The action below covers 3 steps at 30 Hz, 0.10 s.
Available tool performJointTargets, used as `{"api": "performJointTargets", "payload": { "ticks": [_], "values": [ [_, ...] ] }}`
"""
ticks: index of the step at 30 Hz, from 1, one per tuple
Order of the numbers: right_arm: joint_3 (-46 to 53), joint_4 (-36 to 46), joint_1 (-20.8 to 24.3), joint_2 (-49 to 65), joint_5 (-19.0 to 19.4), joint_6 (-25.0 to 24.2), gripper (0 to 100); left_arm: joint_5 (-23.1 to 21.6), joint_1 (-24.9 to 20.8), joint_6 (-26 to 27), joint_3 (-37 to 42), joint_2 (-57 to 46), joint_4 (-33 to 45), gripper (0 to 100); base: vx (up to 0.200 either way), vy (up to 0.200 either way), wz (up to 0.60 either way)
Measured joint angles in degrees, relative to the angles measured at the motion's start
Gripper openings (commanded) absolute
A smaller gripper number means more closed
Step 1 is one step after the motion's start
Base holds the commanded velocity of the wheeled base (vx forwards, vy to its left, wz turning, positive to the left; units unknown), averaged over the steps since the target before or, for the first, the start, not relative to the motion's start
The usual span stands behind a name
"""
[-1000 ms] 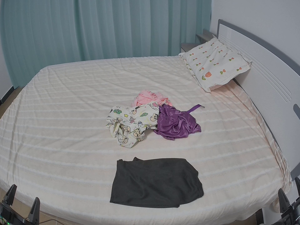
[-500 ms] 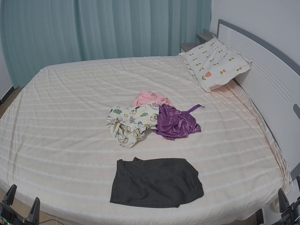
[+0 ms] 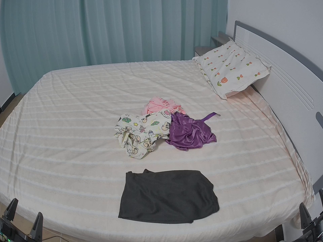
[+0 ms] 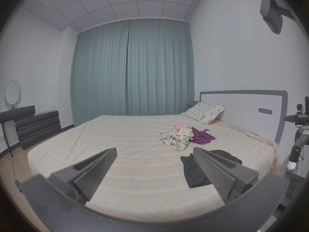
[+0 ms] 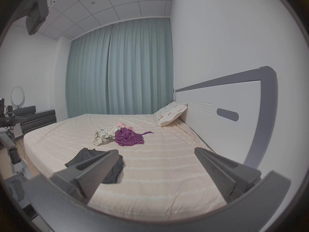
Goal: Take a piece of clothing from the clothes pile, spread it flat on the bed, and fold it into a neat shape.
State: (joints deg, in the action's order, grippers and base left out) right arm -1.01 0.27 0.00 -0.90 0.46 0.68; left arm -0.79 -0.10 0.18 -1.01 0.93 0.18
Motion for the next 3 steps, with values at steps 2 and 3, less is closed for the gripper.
{"api": "performJointTargets", "payload": {
  "ticks": [2,3],
  "values": [
    [0.00,0.00,0.00,-0.02,0.00,-0.09,100,0.00,0.00,-0.02,0.00,0.00,0.00,100,0.000,0.000,0.00],
    [0.00,0.00,0.02,0.00,0.02,-0.20,100,0.00,0.00,0.00,0.00,0.00,-0.02,100,0.000,0.000,0.00]
  ]
}}
